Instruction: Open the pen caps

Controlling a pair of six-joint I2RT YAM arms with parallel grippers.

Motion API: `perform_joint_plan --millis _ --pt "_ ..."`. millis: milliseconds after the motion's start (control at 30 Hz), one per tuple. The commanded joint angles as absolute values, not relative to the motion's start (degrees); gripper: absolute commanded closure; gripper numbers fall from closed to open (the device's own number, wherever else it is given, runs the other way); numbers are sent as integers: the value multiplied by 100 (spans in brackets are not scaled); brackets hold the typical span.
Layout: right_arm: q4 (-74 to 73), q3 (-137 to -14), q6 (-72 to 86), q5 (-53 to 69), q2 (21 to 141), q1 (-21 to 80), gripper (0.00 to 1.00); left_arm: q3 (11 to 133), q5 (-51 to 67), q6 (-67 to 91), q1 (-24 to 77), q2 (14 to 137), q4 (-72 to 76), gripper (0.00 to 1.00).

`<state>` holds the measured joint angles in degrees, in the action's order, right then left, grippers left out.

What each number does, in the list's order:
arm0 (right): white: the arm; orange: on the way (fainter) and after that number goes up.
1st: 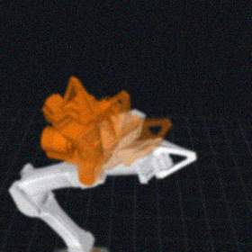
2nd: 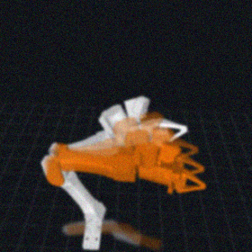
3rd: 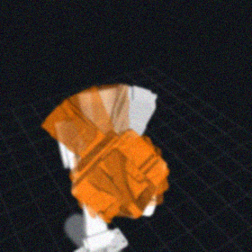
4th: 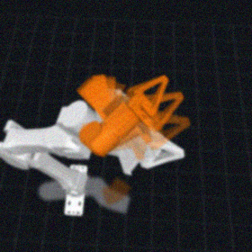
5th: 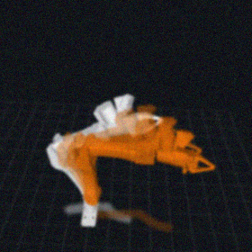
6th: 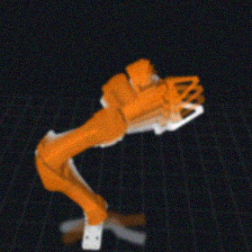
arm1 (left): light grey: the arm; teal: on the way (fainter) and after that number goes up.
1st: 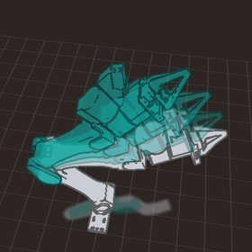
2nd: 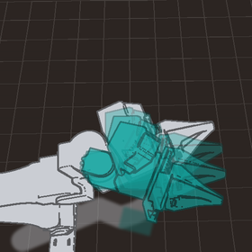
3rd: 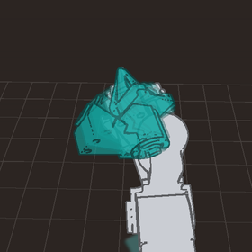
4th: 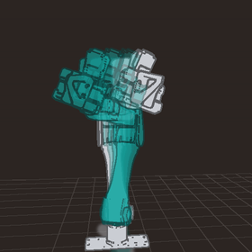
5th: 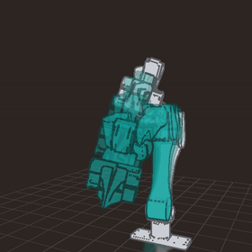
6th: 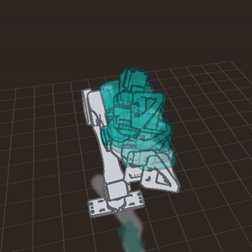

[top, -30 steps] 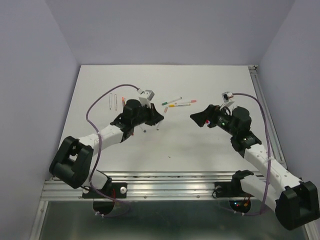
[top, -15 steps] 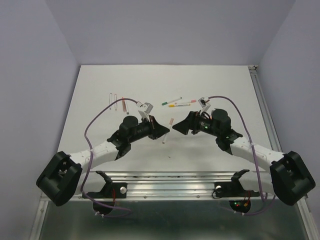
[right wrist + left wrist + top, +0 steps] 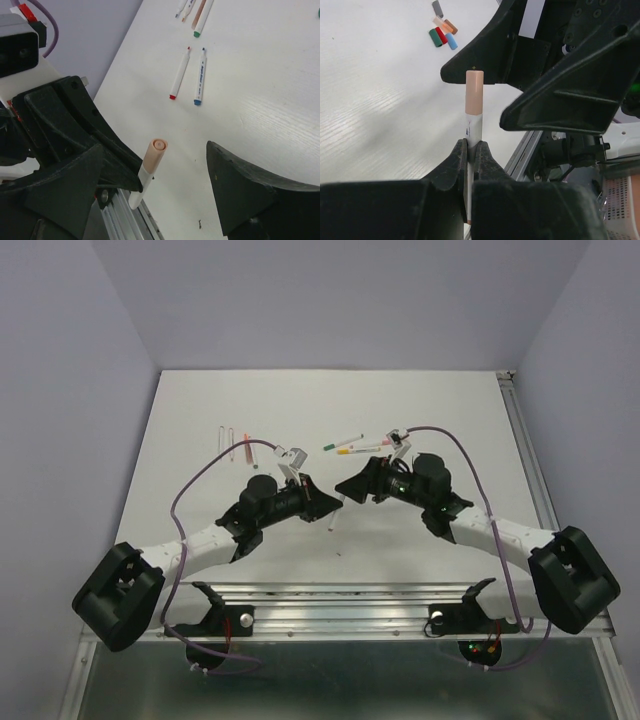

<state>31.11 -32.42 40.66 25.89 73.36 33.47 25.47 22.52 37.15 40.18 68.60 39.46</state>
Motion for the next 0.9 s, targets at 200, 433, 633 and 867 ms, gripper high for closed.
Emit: perform_joint_plan --millis 200,433,633,867 --pt "3349 -4025 3955 2338 7611 3437 42 2672 2391 3832 4078 6812 4333 100" --pt "3191 -4087 3964 2400 7691 3480 42 2663 2391 3858 4069 6680 4351 100" --pt "3164 -4113 3990 2478 7690 3542 44 2654 2364 3893 4078 6662 4351 100" --pt "2997 -4166 4052 2426 7699 3604 52 2646 2382 3902 4078 6671 4394 100"
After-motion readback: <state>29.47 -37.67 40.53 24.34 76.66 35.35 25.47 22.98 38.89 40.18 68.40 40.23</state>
